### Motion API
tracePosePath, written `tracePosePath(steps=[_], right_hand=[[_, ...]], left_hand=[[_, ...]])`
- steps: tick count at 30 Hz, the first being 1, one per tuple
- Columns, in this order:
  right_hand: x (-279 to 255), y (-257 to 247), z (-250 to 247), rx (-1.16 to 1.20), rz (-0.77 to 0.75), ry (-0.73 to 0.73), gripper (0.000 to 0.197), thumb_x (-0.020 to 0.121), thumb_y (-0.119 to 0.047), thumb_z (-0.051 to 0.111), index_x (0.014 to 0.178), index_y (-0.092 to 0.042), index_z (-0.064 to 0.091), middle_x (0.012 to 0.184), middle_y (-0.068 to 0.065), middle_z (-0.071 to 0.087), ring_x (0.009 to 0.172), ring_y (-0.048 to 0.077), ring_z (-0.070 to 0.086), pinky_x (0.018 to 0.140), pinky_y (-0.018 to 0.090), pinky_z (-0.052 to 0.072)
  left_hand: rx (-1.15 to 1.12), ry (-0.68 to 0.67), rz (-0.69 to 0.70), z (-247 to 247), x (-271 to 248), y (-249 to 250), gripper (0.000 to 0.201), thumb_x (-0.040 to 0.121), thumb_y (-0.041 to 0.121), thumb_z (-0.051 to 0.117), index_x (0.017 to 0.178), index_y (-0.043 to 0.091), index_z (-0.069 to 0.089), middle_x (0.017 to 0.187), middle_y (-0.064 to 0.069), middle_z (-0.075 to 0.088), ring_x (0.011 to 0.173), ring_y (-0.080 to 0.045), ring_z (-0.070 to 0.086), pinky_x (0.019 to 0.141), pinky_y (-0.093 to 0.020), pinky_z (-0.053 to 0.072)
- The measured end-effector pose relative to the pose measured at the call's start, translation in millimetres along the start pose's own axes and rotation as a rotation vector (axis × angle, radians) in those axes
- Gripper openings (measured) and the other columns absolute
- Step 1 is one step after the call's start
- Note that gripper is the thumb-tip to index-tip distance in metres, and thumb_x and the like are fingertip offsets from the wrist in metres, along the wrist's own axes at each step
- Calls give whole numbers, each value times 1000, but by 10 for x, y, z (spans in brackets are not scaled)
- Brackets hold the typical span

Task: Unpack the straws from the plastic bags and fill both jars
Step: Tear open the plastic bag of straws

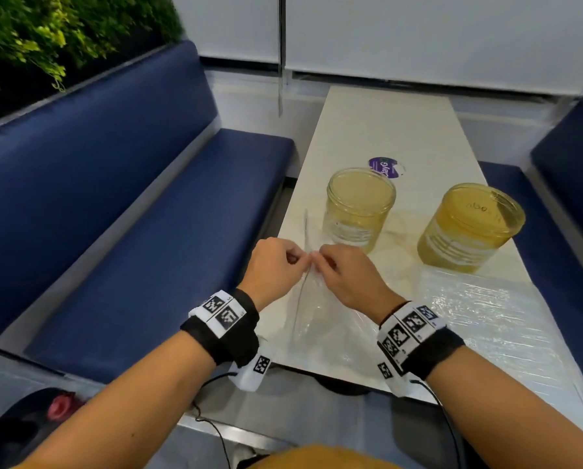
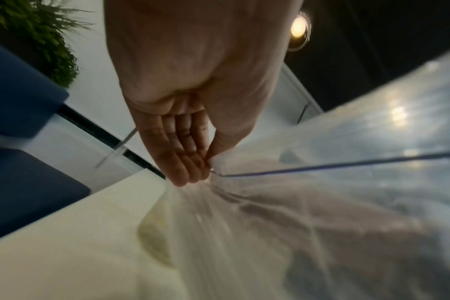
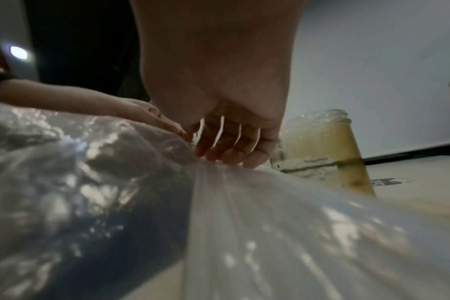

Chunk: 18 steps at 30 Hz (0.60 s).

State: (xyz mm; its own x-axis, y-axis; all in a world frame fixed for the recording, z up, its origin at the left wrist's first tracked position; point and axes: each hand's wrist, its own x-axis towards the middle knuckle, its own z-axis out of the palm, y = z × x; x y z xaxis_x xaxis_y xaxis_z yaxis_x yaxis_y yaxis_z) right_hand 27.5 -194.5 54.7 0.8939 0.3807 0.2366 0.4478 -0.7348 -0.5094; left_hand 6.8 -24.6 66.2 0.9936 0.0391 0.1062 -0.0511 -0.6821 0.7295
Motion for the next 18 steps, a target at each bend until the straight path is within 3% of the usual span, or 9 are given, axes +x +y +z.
tracePosePath(steps=[3,7,10,12,18], right_hand=[[-6,-172,-231,85,-27,52,40,103,-34,44,66,-20,47,56,-6,48,56,15,45,54,35,35],[28,-218,-438,336,93,150,38,101,-30,50,69,-10,56,59,2,53,57,14,46,57,32,38],[44,-257,-569,511,189,156,35,101,-21,50,67,-18,50,61,-7,46,61,10,42,59,28,37],[25,-270,-643,579,199,148,35,102,-16,47,67,-17,47,63,-5,44,63,11,41,58,27,37],[-134,-241,-768,783,239,72,27,105,-23,47,84,-10,56,72,-1,58,67,10,59,55,26,53]], left_hand=[[-206,-4,21,-103,-11,255,19,91,23,71,76,13,77,57,3,69,51,-5,64,60,-22,58],[-443,-31,9,-187,-28,545,19,92,21,73,83,5,77,69,-11,74,58,-13,68,61,-23,60],[-600,-86,-33,-189,-14,680,16,90,14,75,88,-2,76,75,-15,75,63,-17,69,62,-26,61],[-678,-118,-59,-181,-9,732,15,89,10,75,92,-5,75,75,-11,74,64,-14,70,60,-23,58],[-806,-206,-135,-138,-49,744,20,95,15,68,100,-2,75,90,-14,77,76,-15,72,61,-25,57]])
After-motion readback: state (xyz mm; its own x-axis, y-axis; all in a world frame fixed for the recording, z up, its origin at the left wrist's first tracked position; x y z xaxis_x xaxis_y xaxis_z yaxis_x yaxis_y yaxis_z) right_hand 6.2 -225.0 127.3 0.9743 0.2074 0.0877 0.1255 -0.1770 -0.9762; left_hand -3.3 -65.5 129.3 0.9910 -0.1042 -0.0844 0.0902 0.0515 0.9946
